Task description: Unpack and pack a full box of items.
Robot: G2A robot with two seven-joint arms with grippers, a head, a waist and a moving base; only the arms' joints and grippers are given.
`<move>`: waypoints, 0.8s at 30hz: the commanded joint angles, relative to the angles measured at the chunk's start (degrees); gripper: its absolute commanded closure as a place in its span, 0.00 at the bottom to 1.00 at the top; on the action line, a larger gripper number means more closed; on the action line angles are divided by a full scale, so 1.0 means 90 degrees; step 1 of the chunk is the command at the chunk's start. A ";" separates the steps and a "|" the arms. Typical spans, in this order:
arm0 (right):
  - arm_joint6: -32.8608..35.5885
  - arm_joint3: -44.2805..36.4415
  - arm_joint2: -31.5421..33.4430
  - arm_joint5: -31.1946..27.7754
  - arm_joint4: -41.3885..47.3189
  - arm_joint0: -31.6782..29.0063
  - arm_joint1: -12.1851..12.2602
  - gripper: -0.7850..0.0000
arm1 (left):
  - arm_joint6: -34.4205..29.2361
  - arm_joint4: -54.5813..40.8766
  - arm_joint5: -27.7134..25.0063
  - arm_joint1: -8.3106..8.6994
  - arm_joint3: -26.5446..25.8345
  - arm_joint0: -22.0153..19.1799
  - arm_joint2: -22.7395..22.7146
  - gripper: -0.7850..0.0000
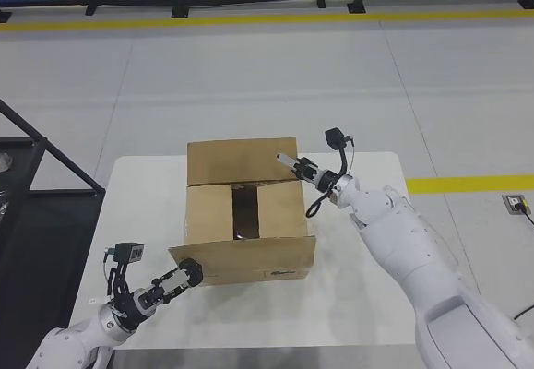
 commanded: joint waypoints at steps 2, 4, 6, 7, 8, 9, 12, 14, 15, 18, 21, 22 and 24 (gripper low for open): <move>-0.0016 -0.0005 -0.0005 0.0044 -0.0016 0.0000 0.0000 0.00 | -0.0001 -0.0001 0.0000 0.0000 0.0000 0.0000 0.0001 0.00; -0.0016 -0.0005 -0.0005 0.0044 -0.0016 0.0000 0.0000 0.00 | -0.0001 -0.0001 0.0000 0.0000 0.0000 0.0000 0.0001 0.00; -0.0016 -0.0005 -0.0005 0.0044 -0.0016 0.0000 0.0000 0.00 | -0.0001 -0.0001 0.0000 0.0000 0.0000 0.0000 0.0001 0.00; -0.0016 -0.0005 -0.0005 0.0044 -0.0016 0.0000 0.0000 0.00 | -0.0001 -0.0001 0.0000 0.0000 0.0000 0.0000 0.0001 0.00; -0.0016 -0.0005 -0.0005 0.0044 -0.0016 0.0000 0.0000 0.00 | -0.0001 -0.0001 0.0000 0.0000 0.0000 0.0000 0.0001 0.00; -0.0016 -0.0005 -0.0005 0.0044 -0.0016 0.0000 0.0000 0.00 | -0.0001 -0.0001 0.0000 0.0000 0.0000 0.0000 0.0001 0.00; -0.0016 -0.0005 -0.0005 0.0044 -0.0016 0.0000 0.0000 0.00 | -0.0001 -0.0001 0.0000 0.0000 0.0000 0.0000 0.0001 0.00; -0.0041 -0.0021 0.0119 -0.0268 0.0260 -0.0024 0.0013 0.00 | 0.0081 0.0056 0.0001 0.0003 0.0069 -0.0015 -0.0061 0.00; -0.0002 0.0043 0.0209 -0.0515 0.0456 -0.0070 0.0033 0.00 | 0.0148 0.0119 -0.0003 0.0006 0.0113 -0.0028 -0.0105 0.00; 0.0236 0.0242 0.0317 -0.0784 0.0647 -0.0086 0.0088 0.00 | 0.0319 0.0323 -0.0037 -0.0003 0.0099 -0.0022 -0.0091 0.00; 0.0236 0.0242 0.0317 -0.0784 0.0647 -0.0086 0.0088 0.00 | 0.0400 0.0402 -0.0055 -0.0008 0.0074 -0.0004 -0.0082 0.00; 0.0236 0.0242 0.0317 -0.0784 0.0647 -0.0086 0.0088 0.00 | 0.0414 0.0421 -0.0058 -0.0009 0.0059 0.0005 -0.0077 0.00; 0.0236 0.0242 0.0317 -0.0784 0.0647 -0.0086 0.0088 0.00 | 0.0433 0.0455 -0.0062 -0.0011 0.0027 0.0014 -0.0069 0.00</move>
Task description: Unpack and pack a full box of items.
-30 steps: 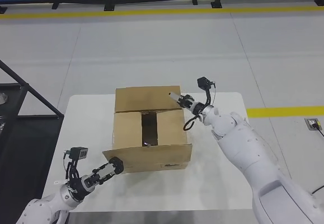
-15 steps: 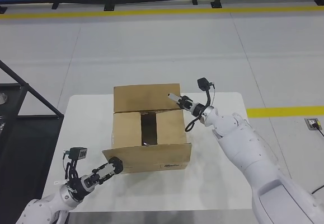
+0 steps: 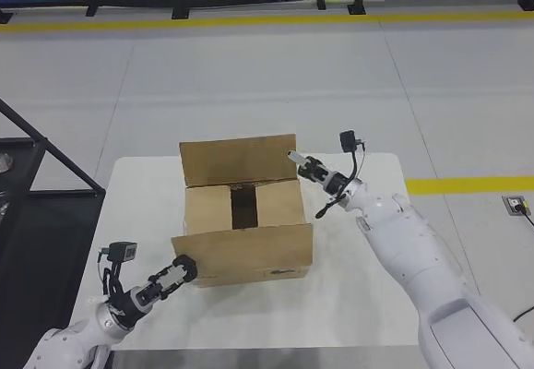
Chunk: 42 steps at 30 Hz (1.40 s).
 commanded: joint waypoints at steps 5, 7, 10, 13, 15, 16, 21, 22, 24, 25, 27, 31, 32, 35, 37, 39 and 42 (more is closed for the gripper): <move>-0.0515 -0.0302 -0.0046 0.0484 -0.0346 -0.0123 0.0037 0.00 | 0.0009 0.0125 0.0035 -0.0003 -0.0071 -0.0024 0.0048 0.00; -0.0921 -0.0543 -0.0054 0.0668 -0.0521 -0.0244 0.0054 0.00 | 0.0026 0.0177 0.0033 -0.0003 -0.0088 -0.0030 0.0051 0.00; -0.1230 -0.0764 -0.0008 0.0842 -0.0703 -0.0360 0.0114 0.00 | 0.0046 0.0206 0.0021 -0.0001 -0.0124 0.0001 0.0035 0.00; -0.1395 -0.0963 -0.0003 0.1283 -0.0933 -0.0394 0.0147 0.00 | 0.0047 0.0209 -0.0013 0.0003 -0.0157 0.0071 -0.0001 0.00; -0.1296 -0.1052 0.0026 0.1458 -0.0986 -0.0389 0.0166 0.00 | 0.0045 0.0209 -0.0041 0.0005 -0.0169 0.0119 -0.0019 0.00; -0.1262 -0.1069 0.0038 0.1566 -0.1012 -0.0385 0.0172 0.00 | 0.0045 0.0210 -0.0057 0.0006 -0.0173 0.0142 -0.0027 0.00; -0.0872 -0.1092 0.0123 0.1738 -0.0892 -0.0394 0.0154 0.00 | 0.0045 0.0223 -0.0127 0.0012 -0.0221 0.0247 -0.0070 0.00; -0.0779 -0.1071 0.0131 0.1748 -0.0870 -0.0389 0.0145 0.00 | 0.0041 0.0223 -0.0133 0.0014 -0.0235 0.0263 -0.0084 0.00; -0.0624 -0.1014 0.0166 0.1724 -0.0775 -0.0373 0.0122 0.00 | 0.0031 0.0209 -0.0154 0.0017 -0.0260 0.0298 -0.0106 0.00; -0.0535 -0.0978 0.0179 0.1690 -0.0739 -0.0360 0.0110 0.00 | 0.0026 0.0204 -0.0156 0.0018 -0.0268 0.0311 -0.0117 0.00; -0.0348 -0.0918 0.0202 0.1586 -0.0646 -0.0351 0.0081 0.00 | 0.0017 0.0194 -0.0156 0.0022 -0.0282 0.0332 -0.0136 0.00; -0.0010 -0.0785 0.0247 0.1317 -0.0522 -0.0300 0.0039 0.00 | 0.0018 0.0180 -0.0175 0.0026 -0.0275 0.0356 -0.0170 0.00; 0.0128 -0.0771 0.0264 0.1183 -0.0474 -0.0300 0.0034 0.00 | 0.0024 0.0179 -0.0173 0.0027 -0.0264 0.0356 -0.0180 0.00; 0.0572 -0.0647 0.0331 0.0874 -0.0363 -0.0268 0.0054 0.00 | 0.0086 0.0156 -0.0168 0.0028 -0.0200 0.0335 -0.0222 0.00; 0.0888 -0.0618 0.0392 0.0642 -0.0241 -0.0280 0.0073 0.00 | 0.0112 0.0111 -0.0151 0.0029 -0.0157 0.0308 -0.0254 0.00; 0.1242 -0.0560 0.0458 0.0434 -0.0136 -0.0279 0.0111 0.00 | 0.0109 0.0077 -0.0150 0.0033 -0.0129 0.0291 -0.0289 0.00; 0.1685 -0.0531 0.0537 0.0219 -0.0018 -0.0305 0.0165 0.00 | 0.0090 0.0052 -0.0150 0.0038 -0.0103 0.0279 -0.0327 0.00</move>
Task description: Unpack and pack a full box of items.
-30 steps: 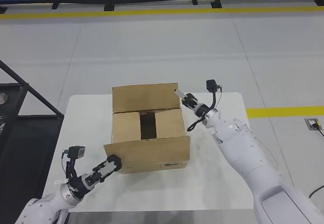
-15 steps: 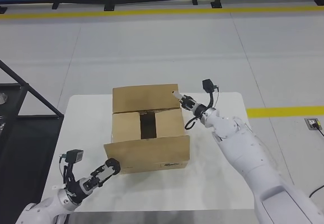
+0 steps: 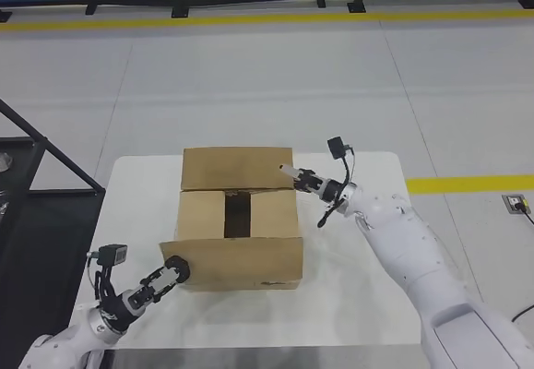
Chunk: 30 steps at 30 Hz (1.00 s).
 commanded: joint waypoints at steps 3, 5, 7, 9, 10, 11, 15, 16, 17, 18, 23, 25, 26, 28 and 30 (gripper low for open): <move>0.0537 0.0025 0.0078 -0.0072 0.0090 -0.0025 0.0068 0.00 | -0.0027 -0.0013 0.0010 0.0004 0.0021 -0.0009 -0.0024 0.00; 0.0682 0.0026 0.0148 -0.0070 0.0206 -0.0043 0.0098 0.00 | -0.0038 -0.0004 0.0006 0.0005 0.0030 -0.0013 -0.0019 0.00; 0.0645 0.0033 0.0254 -0.0038 0.0396 -0.0078 0.0121 0.00 | -0.0046 0.0013 0.0009 0.0004 0.0032 -0.0017 0.0001 0.00; 0.0536 -0.0007 0.0314 0.0026 0.0500 -0.0119 0.0124 0.00 | -0.0056 0.0019 0.0003 0.0002 0.0035 -0.0020 0.0028 0.00; 0.0402 -0.0010 0.0357 0.0073 0.0582 -0.0144 0.0120 0.00 | -0.0073 0.0027 -0.0008 0.0001 0.0028 -0.0023 0.0044 0.00; 0.0291 -0.0023 0.0373 0.0152 0.0610 -0.0161 0.0110 0.00 | -0.0085 0.0022 -0.0017 0.0000 0.0027 -0.0020 0.0060 0.00; -0.0017 -0.0126 0.0334 0.0381 0.0550 -0.0182 0.0036 0.00 | -0.0105 0.0060 -0.0049 -0.0002 0.0024 -0.0014 0.0097 0.00; -0.0133 -0.0115 0.0337 0.0458 0.0557 -0.0176 0.0017 0.00 | -0.0102 0.0061 -0.0048 -0.0003 0.0028 -0.0011 0.0105 0.00; -0.0180 -0.0123 0.0318 0.0515 0.0530 -0.0167 -0.0006 0.00 | -0.0098 0.0064 -0.0050 -0.0003 0.0029 -0.0008 0.0111 0.00; -0.0211 -0.0131 0.0306 0.0543 0.0523 -0.0166 -0.0028 0.00 | -0.0093 0.0067 -0.0055 -0.0004 0.0031 -0.0007 0.0115 0.00; -0.0167 -0.0085 0.0378 0.0339 0.0717 -0.0150 -0.0083 0.00 | -0.0009 0.0097 -0.0002 -0.0011 0.0055 -0.0012 0.0153 0.00; -0.0071 -0.0039 0.0463 0.0129 0.0862 -0.0143 -0.0068 0.00 | 0.0071 0.0143 0.0051 -0.0018 0.0083 -0.0045 0.0180 0.00; -0.0004 -0.0022 0.0506 0.0013 0.0931 -0.0147 -0.0055 0.00 | 0.0148 0.0264 0.0063 -0.0020 0.0102 -0.0070 0.0177 0.00; 0.0159 -0.0027 0.0593 -0.0268 0.1075 -0.0185 -0.0024 0.00 | 0.0421 0.0608 0.0110 -0.0037 0.0134 -0.0113 0.0223 0.00; 0.0470 -0.0065 0.0696 -0.0593 0.1270 -0.0256 0.0019 0.00 | 0.0566 0.0760 0.0141 -0.0057 0.0145 -0.0150 0.0338 0.00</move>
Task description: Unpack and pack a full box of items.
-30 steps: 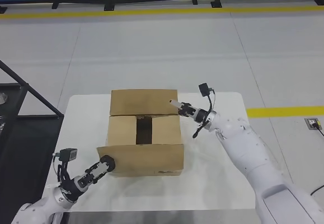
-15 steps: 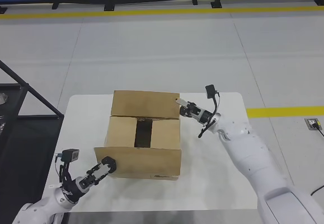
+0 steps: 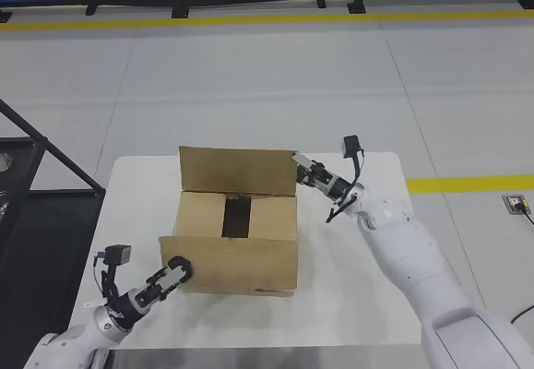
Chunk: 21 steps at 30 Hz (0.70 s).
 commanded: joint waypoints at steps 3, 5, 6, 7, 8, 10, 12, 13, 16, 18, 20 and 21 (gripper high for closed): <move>0.0875 -0.0148 0.0247 -0.0584 0.0541 -0.0167 0.0109 0.00 | 0.0222 0.0226 0.0080 -0.0031 0.0055 -0.0103 0.0180 0.00; 0.1315 -0.0354 0.0345 -0.0664 0.0819 -0.0275 0.0165 0.00 | 0.0278 0.0277 0.0132 -0.0041 0.0076 -0.0152 0.0234 0.00; 0.1406 -0.0554 0.0346 -0.0574 0.0862 -0.0348 0.0197 0.00 | 0.0296 0.0291 0.0156 -0.0045 0.0082 -0.0178 0.0258 0.00; 0.1510 -0.0791 0.0342 -0.0471 0.0923 -0.0444 0.0234 0.00 | 0.0317 0.0315 0.0181 -0.0049 0.0095 -0.0202 0.0277 0.00; 0.1595 -0.1011 0.0347 -0.0385 0.0970 -0.0537 0.0283 0.00 | 0.0334 0.0359 0.0210 -0.0051 0.0106 -0.0227 0.0295 0.00; 0.1836 -0.1423 0.0326 -0.0144 0.0986 -0.0708 0.0391 0.00 | 0.0399 0.0469 0.0274 -0.0059 0.0128 -0.0278 0.0333 0.00; 0.2075 -0.1855 0.0314 0.0095 0.1057 -0.0873 0.0493 0.00 | 0.0463 0.0554 0.0317 -0.0069 0.0153 -0.0327 0.0382 0.00; 0.2205 -0.2021 0.0320 0.0225 0.1100 -0.0940 0.0544 0.00 | 0.0513 0.0625 0.0344 -0.0073 0.0170 -0.0352 0.0396 0.00; 0.2621 -0.2278 0.0340 0.0642 0.1154 -0.1035 0.0664 0.00 | 0.0652 0.0805 0.0371 -0.0089 0.0186 -0.0399 0.0466 0.00; 0.2824 -0.2339 0.0323 0.0889 0.1138 -0.1040 0.0691 0.00 | 0.0697 0.0884 0.0363 -0.0096 0.0194 -0.0419 0.0496 0.00; 0.2674 -0.2337 0.0290 0.1484 0.1059 -0.0988 0.0692 0.00 | 0.0737 0.0923 0.0361 -0.0102 0.0215 -0.0431 0.0517 0.00; 0.2652 -0.2406 0.0219 0.1772 0.0951 -0.0972 0.0683 0.00 | 0.0746 0.0931 0.0359 -0.0104 0.0225 -0.0439 0.0524 0.00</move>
